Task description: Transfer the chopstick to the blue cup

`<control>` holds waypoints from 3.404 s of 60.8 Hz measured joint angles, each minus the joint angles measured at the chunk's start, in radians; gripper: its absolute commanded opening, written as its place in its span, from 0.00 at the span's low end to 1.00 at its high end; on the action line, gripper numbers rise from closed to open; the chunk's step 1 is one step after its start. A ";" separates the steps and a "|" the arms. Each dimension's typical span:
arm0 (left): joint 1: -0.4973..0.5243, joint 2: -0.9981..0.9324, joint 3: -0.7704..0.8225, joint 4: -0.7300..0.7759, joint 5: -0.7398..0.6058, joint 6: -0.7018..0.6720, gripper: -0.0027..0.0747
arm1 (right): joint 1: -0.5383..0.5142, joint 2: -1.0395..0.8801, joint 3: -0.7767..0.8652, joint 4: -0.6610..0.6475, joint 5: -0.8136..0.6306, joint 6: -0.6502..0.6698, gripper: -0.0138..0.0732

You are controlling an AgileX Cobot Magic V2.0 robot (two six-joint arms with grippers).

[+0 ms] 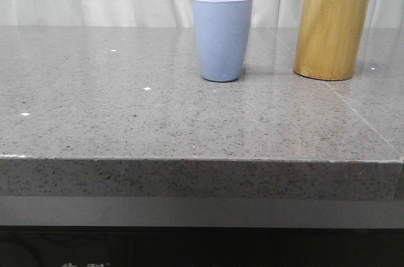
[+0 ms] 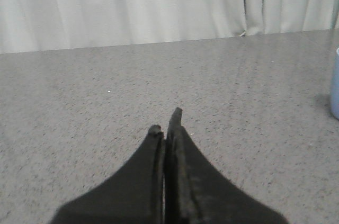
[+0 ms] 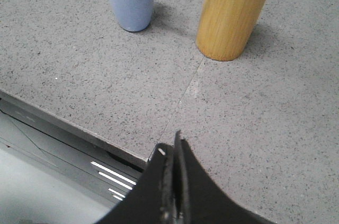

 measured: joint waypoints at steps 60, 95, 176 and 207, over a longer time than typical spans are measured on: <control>0.064 -0.285 0.349 -0.108 -0.187 0.004 0.01 | 0.000 0.000 0.000 0.002 0.000 0.000 0.02; 0.064 -0.285 0.349 -0.109 -0.187 0.004 0.01 | -0.010 -0.013 0.028 0.002 -0.043 0.000 0.02; 0.064 -0.285 0.349 -0.109 -0.187 0.004 0.01 | -0.158 -0.546 0.922 -0.002 -0.907 0.031 0.02; 0.064 -0.285 0.349 -0.109 -0.187 0.004 0.01 | -0.171 -0.546 0.922 -0.098 -0.950 0.181 0.02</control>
